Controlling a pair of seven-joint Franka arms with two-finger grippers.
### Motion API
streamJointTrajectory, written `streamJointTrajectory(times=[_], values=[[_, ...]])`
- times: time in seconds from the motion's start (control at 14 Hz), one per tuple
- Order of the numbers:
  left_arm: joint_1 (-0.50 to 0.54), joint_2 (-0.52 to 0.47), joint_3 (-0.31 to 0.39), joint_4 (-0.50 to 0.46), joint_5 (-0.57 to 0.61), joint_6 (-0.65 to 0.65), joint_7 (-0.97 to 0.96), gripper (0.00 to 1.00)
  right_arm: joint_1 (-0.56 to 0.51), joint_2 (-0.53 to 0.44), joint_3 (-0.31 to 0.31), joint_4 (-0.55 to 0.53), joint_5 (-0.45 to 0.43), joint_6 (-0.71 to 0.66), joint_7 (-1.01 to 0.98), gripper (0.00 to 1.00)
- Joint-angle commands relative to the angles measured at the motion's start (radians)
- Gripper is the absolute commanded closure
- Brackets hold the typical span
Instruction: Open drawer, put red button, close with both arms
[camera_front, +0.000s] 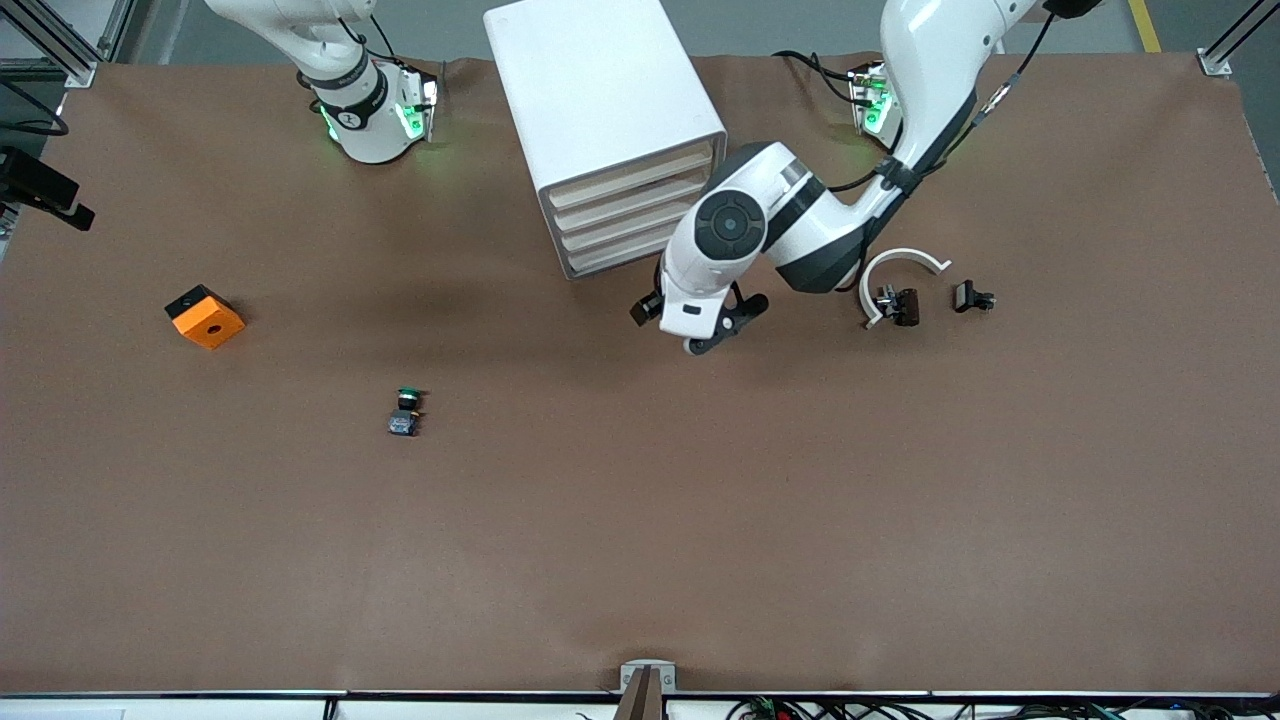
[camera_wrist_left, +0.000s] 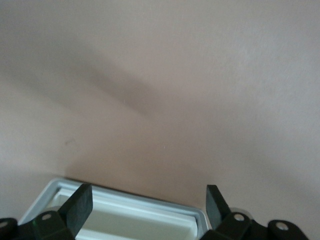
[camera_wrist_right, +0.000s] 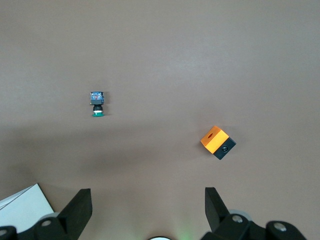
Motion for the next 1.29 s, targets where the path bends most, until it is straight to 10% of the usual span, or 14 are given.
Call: streamJointTrajectory(times=[0.0, 1.22], values=[[0.055, -0.005, -0.009, 0.015, 0.025, -0.055, 0.078, 0.0, 0.0, -0.018, 0.003, -0.018, -0.023, 0.012, -0.01, 0.0], [0.384, -0.304, 0.011, -0.034, 0.025, -0.453, 0.822, 0.0, -0.002, -0.024, 0.003, -0.021, 0.018, 0.032, -0.007, 0.0]])
